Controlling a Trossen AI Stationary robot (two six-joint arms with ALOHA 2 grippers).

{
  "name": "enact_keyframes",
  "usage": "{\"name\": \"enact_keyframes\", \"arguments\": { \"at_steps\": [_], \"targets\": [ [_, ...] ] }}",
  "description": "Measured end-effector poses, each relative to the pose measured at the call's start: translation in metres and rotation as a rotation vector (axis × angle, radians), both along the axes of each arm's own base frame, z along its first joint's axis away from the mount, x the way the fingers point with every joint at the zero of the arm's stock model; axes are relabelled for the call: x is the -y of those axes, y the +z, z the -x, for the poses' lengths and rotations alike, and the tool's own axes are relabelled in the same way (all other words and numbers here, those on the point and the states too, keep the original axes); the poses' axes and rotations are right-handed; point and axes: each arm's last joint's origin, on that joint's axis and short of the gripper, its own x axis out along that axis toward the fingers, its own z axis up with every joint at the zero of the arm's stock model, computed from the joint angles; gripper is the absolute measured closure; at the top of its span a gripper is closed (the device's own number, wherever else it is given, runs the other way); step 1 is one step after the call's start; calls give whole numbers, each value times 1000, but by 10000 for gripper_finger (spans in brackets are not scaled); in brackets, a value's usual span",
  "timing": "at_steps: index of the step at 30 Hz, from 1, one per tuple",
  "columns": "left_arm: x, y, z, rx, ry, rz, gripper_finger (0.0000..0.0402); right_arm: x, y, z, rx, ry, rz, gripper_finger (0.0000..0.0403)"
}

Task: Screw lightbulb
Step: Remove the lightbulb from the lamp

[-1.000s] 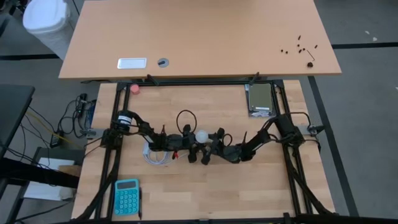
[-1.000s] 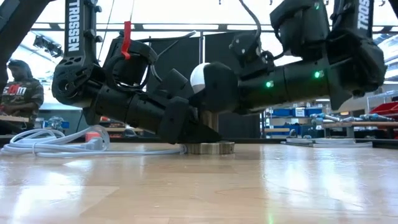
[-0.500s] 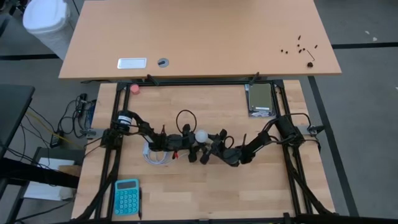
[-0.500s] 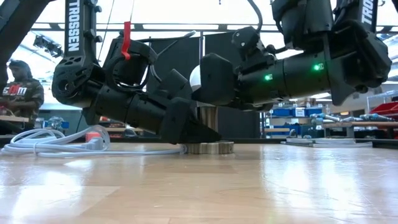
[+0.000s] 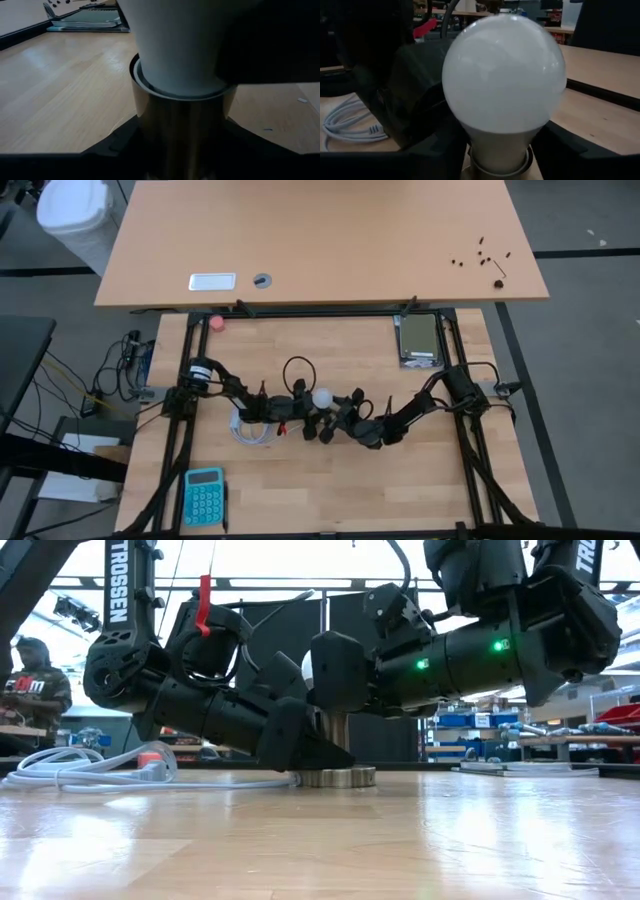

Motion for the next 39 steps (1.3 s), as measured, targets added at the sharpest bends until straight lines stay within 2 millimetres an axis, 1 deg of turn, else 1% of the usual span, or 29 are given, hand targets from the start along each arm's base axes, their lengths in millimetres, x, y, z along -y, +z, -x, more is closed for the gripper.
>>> {"name": "enact_keyframes", "arguments": {
  "at_steps": [4,6,12,17,24,28,32,34,39],
  "targets": [
    [0,0,0,0,-3,0,199,5,-3,-1,-18,-2,-5,236],
    [1,0,1,-2,-1,0,199,11,-4,-1,-18,6,-17,249],
    [1,0,1,0,10,6,199,23,-6,3,6,46,-34,246],
    [1,0,1,-4,3,2,199,28,-8,9,21,106,-32,253],
    [3,0,0,-8,-28,-6,199,33,-10,21,41,223,-13,253],
    [3,-1,0,-10,-31,-5,199,43,-12,24,41,326,-17,253],
    [3,-1,0,-11,-31,-8,199,59,-15,28,37,459,-18,253],
    [3,0,0,-9,-43,-13,199,68,-16,30,37,547,-25,253],
    [5,0,-1,-11,-81,-19,199,93,-17,35,48,829,-22,253]
  ]
}}
